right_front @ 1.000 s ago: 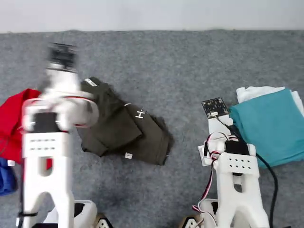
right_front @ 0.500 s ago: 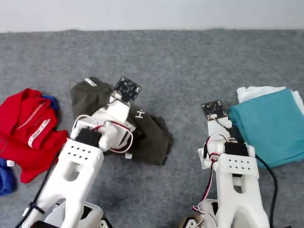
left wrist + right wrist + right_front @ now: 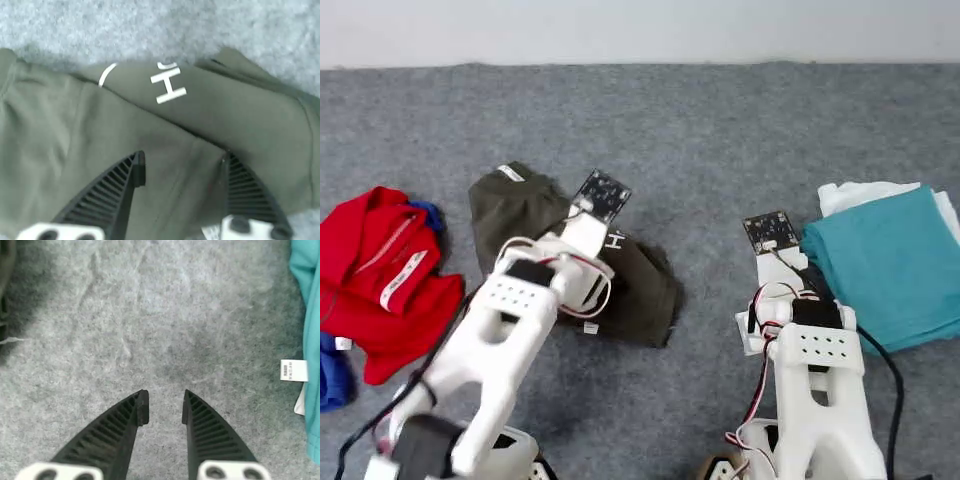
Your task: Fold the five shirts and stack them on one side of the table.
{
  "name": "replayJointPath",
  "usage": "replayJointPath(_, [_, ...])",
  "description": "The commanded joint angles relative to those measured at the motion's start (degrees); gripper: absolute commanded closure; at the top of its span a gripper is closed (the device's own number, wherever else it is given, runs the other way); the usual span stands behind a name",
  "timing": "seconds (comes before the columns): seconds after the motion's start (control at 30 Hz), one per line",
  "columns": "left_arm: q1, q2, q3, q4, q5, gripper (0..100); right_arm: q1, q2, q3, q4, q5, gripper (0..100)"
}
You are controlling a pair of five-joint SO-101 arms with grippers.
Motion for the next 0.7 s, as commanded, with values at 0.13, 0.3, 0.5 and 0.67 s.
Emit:
replayJointPath(0.13, [0.6,8.9,-7.9,0.6,-0.5,75,0.0,-0.4,-0.3,-0.3,0.6,87.2])
replayJointPath(0.3, [1.1,11.1,-10.2,3.1,-0.6,75,0.0,-0.4,-0.3,-0.3,0.6,87.2])
replayJointPath(0.5, [0.8,12.7,-10.8,0.4,-0.6,80,0.0,-0.4,-0.3,-0.3,0.6,87.2])
replayJointPath(0.67, [0.8,15.0,-10.6,-4.6,-1.0,95,0.0,-0.4,-0.3,-0.3,0.6,87.2])
